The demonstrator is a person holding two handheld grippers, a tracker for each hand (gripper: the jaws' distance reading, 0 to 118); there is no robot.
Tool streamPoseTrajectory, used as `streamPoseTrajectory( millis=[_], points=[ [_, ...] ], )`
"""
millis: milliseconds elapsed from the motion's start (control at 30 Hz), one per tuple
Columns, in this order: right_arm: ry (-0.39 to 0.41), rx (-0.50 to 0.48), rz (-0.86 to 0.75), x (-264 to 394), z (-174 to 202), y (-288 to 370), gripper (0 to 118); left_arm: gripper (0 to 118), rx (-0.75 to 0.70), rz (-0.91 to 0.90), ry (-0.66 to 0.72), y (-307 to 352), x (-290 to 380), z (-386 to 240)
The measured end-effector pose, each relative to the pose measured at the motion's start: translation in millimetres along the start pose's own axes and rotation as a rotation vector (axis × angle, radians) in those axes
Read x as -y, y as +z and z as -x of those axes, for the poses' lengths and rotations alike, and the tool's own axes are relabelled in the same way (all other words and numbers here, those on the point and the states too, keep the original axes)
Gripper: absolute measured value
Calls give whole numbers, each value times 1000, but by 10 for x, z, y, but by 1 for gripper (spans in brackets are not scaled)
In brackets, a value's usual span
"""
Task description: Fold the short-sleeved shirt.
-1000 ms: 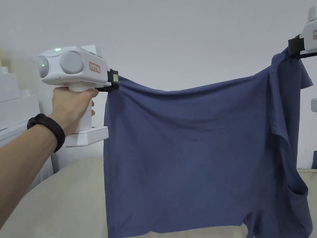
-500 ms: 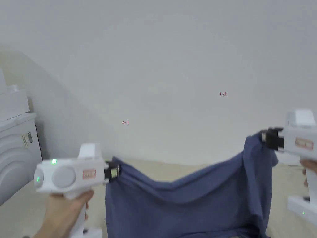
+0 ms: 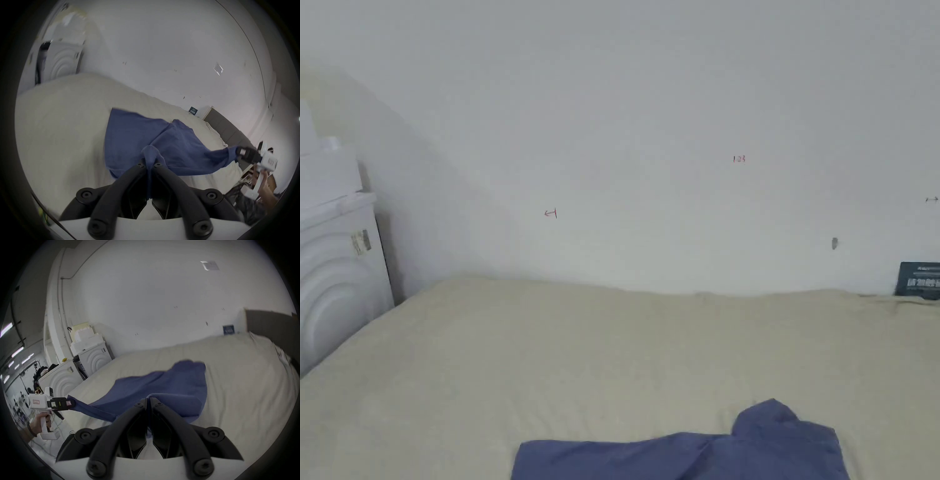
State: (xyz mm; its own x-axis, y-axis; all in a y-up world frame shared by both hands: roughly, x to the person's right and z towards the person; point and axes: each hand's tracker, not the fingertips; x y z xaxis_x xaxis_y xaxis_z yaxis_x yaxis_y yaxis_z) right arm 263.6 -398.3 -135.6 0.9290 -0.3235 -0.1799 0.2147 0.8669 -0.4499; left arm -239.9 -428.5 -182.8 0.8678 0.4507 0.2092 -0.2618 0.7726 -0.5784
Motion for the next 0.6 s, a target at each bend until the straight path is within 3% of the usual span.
streamPoseTrajectory(
  millis=[67,167,233,467,500,533,567,600],
  points=[
    [-48,10,42,292,24,274,2,2,-106,-23,50,267,253,53],
    [-71,82,102,588,32,545,2,2,-101,2,131,521,486,100],
    [-97,81,157,686,-26,602,2,2,-89,18,100,582,532,78],
    [-76,153,132,689,-110,512,2,6,-130,17,118,413,471,68],
    [-73,146,137,684,-130,498,5,16,-134,24,113,405,461,72],
    [-63,154,152,682,-158,487,15,33,-136,23,109,414,460,81],
    [-46,222,156,686,-170,515,49,68,-169,33,100,443,443,106],
    [-17,269,163,678,-195,548,78,92,-187,27,95,510,440,132]
  ],
)
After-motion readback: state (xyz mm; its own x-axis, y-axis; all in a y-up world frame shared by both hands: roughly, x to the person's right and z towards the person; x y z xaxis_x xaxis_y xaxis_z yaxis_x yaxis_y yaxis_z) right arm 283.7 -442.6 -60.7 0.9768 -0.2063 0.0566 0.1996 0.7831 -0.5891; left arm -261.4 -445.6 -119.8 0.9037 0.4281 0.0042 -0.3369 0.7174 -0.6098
